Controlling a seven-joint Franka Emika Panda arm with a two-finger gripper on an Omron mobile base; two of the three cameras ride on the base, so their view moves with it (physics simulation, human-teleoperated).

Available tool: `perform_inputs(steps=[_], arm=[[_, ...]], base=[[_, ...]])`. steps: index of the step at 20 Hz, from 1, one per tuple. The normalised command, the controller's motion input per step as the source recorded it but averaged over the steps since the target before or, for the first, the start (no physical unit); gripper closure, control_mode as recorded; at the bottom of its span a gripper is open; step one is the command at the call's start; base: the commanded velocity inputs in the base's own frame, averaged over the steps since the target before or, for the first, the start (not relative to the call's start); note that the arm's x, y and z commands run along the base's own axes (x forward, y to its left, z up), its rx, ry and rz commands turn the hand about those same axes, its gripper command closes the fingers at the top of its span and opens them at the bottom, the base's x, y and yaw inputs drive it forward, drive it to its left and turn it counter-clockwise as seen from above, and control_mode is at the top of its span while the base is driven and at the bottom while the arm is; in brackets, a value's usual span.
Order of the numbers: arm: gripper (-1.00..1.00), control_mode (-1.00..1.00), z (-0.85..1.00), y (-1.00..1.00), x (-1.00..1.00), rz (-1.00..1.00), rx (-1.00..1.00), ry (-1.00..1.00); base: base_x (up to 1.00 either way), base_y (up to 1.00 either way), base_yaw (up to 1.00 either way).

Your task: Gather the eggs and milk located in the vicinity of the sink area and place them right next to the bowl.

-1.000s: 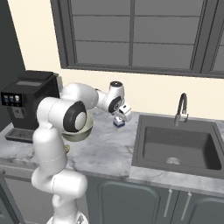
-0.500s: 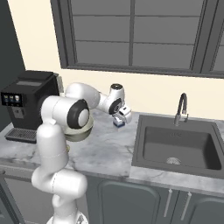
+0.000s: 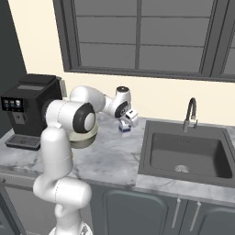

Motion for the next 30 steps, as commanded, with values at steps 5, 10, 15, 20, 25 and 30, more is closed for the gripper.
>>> perform_inputs(steps=[5,10,15,20,25,30], arm=[[1.0,-1.0,-0.13,-0.01,0.0,-0.01,0.0,0.0],[1.0,-1.0,-0.19,-0.04,-0.11,-0.08,0.01,0.0],[1.0,-1.0,-0.01,0.0,-0.21,-0.09,0.03,0.0],[1.0,-1.0,0.0,0.0,-0.27,-0.06,0.02,0.0],[1.0,-1.0,0.0,0.07,-0.29,-0.04,0.0,0.0],[1.0,-1.0,0.0,0.23,-0.38,-0.01,0.01,0.0]], base=[[0.0,0.0,0.0],[0.0,0.0,0.0],[0.0,0.0,0.0],[0.0,0.0,0.0],[0.0,0.0,0.0],[0.0,0.0,0.0]])
